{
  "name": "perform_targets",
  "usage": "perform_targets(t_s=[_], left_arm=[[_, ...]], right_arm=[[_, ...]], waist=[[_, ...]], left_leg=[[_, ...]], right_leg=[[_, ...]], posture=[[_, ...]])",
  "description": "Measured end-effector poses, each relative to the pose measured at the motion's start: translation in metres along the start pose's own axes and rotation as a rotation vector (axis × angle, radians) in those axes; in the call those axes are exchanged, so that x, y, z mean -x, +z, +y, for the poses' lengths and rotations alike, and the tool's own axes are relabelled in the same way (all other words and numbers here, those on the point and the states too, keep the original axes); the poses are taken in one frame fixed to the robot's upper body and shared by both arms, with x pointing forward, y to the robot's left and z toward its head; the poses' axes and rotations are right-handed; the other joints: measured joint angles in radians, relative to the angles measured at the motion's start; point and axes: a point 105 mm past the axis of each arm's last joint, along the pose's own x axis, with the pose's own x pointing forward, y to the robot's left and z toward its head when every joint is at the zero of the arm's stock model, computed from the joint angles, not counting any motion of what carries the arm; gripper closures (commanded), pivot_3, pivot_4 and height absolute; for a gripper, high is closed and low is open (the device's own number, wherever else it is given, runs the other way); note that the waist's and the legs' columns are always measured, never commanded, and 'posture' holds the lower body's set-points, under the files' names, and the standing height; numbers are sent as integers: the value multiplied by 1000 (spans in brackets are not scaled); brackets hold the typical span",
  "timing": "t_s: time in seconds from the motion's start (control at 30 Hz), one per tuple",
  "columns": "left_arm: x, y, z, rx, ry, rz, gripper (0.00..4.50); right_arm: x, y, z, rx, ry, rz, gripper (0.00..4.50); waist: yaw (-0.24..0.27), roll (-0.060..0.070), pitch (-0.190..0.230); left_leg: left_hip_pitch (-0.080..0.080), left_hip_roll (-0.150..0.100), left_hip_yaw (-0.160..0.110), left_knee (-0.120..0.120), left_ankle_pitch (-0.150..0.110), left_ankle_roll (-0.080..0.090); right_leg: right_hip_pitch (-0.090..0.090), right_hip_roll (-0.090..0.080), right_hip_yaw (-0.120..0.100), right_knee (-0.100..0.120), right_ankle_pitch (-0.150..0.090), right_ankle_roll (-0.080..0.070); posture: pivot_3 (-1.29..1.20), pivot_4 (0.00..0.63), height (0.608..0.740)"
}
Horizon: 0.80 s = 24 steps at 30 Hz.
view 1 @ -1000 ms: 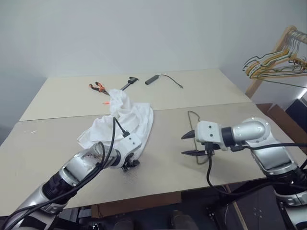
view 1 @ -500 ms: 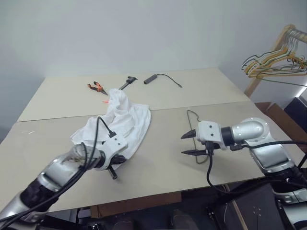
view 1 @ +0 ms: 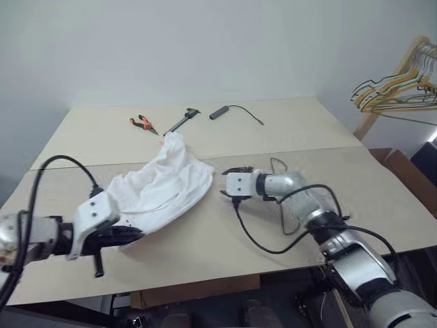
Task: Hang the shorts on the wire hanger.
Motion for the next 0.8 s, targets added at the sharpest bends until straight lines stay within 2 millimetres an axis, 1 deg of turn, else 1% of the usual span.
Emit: perform_targets(t_s=[0.07, 0.17, 0.23, 0.33, 0.47, 0.63, 0.73, 0.77, 0.8], left_arm=[[8, 1, -1, -7, 10, -11, 4487], [15, 6, -2, -14, 25, -38, 4487], [18, 8, -4, -18, 32, -50, 4487], [22, 9, -6, -21, 47, -53, 4487], [24, 11, -9, -20, 54, -56, 4487], [25, 14, -11, -10, 49, -72, 4487], [24, 14, -12, -5, 47, -75, 4500], [24, 14, -12, -1, 47, -75, 4500], [24, 14, -12, 1, 47, -74, 4500]], right_arm=[[-11, -1, 3, 59, 0, 16, 1485], [-21, -8, 9, 134, -7, 56, 1485], [-26, -14, 12, 164, -15, 84, 1485], [-30, -15, 11, 223, -37, 96, 1485], [-36, -13, 12, 231, -69, 97, 1485], [-46, -2, 14, 216, -85, 79, 1485], [-51, 5, 16, 203, -79, 64, 2105], [-52, 6, 18, 201, -73, 62, 2378], [-52, 6, 19, 199, -63, 59, 2760]], waist=[[10, 0, 0], [24, 0, 0], [30, 0, 0], [34, 0, 0], [38, 0, 0], [38, 0, 0], [40, 0, 0], [41, 0, 0], [43, 1, 0]], left_leg=[[0, 0, 0, 0, 0, 0], [0, 0, 0, -1, 0, -1], [0, 0, -1, -2, 1, -2], [1, 0, -2, -4, 2, -3], [2, 0, -2, -5, 3, -4], [2, 0, -3, -5, 3, -5], [2, 0, -3, -6, 3, -5], [2, 0, -3, -6, 3, -5], [2, 0, -3, -6, 3, -5]], right_leg=[[0, 0, 0, 0, 0, 0], [0, 0, 0, 0, 0, 0], [0, 0, -1, 0, 0, 0], [0, 1, -1, 1, 0, -1], [0, 3, -1, 2, 0, -3], [0, 4, -1, 2, -1, -4], [0, 4, -1, 1, -1, -4], [0, 3, -2, 1, -1, -4], [0, 3, -2, 1, -1, -4]], posture=[[148, 0, 740], [175, 0, 740], [196, 0, 740], [204, 0, 740], [217, 0, 740], [219, 0, 740], [218, 0, 740], [217, 0, 740], [217, 0, 740]])
